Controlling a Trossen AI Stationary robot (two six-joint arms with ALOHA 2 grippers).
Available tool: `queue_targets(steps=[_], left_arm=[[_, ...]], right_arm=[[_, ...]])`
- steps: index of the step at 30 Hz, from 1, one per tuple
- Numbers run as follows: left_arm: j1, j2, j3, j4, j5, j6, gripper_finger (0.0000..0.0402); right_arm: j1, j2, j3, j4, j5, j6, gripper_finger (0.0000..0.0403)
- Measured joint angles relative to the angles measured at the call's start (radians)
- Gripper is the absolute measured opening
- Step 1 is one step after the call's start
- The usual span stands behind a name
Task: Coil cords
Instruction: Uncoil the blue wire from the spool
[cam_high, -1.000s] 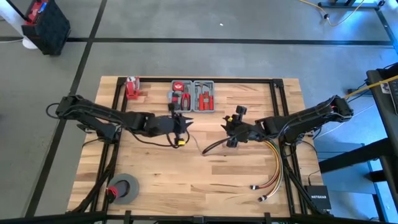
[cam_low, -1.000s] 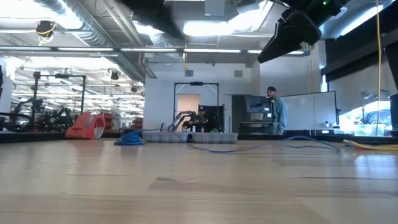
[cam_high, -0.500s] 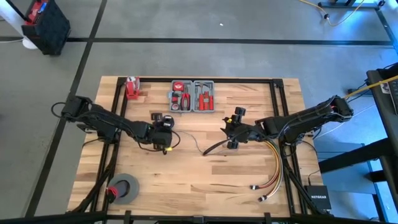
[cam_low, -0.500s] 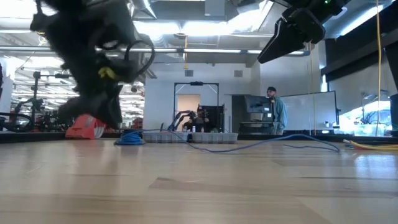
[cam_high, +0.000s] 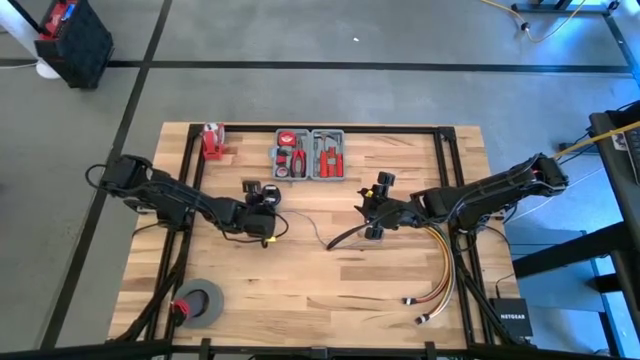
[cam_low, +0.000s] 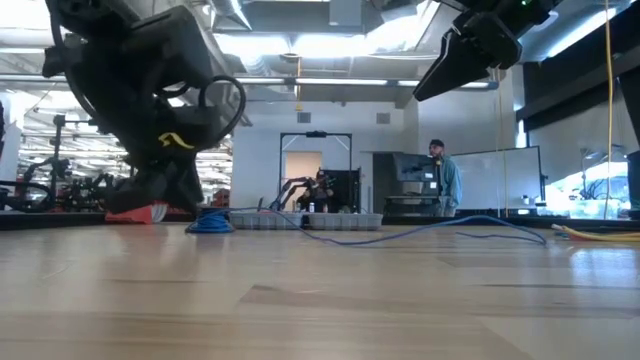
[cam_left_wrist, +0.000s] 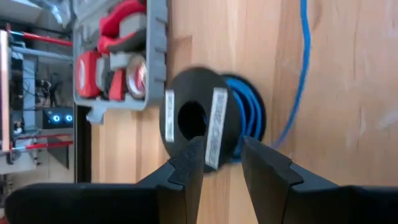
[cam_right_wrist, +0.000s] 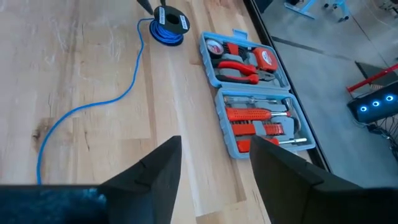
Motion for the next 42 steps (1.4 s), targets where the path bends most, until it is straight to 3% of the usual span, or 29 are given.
queue_targets(steps=[5, 17, 22, 24, 33, 38, 42], left_arm=[[0.001, 0.017, -0.039, 0.128, -0.012, 0.071, 0.0101], [0.082, 0.075, -0.058, 0.218, -0.074, 0.096, 0.0099], [0.1, 0.088, -0.057, 0.233, -0.096, 0.1, 0.0033], [0.1, 0.072, -0.057, 0.236, -0.107, 0.1, 0.0012], [0.071, -0.109, 0.037, 0.215, 0.003, 0.134, 0.0002], [0.049, -0.223, 0.124, 0.24, 0.012, 0.16, 0.0001], [0.053, -0.261, 0.171, 0.372, 0.019, 0.271, 0.0001]], right_arm=[[0.0, 0.0, 0.0, 0.002, 0.0, 0.0, 0.0195], [0.0, 0.0, 0.0, 0.006, 0.0, 0.0, 0.0195], [0.0, 0.0, 0.0, 0.008, 0.0, -0.01, 0.0195], [0.0, 0.0, 0.0, 0.01, 0.0, -0.043, 0.0195], [0.001, -0.002, 0.044, 0.008, 0.007, -0.05, 0.0195], [0.0, -0.001, 0.047, 0.094, -0.001, -0.053, 0.0195], [0.0, -0.001, 0.048, 0.205, -0.034, -0.083, 0.0195]])
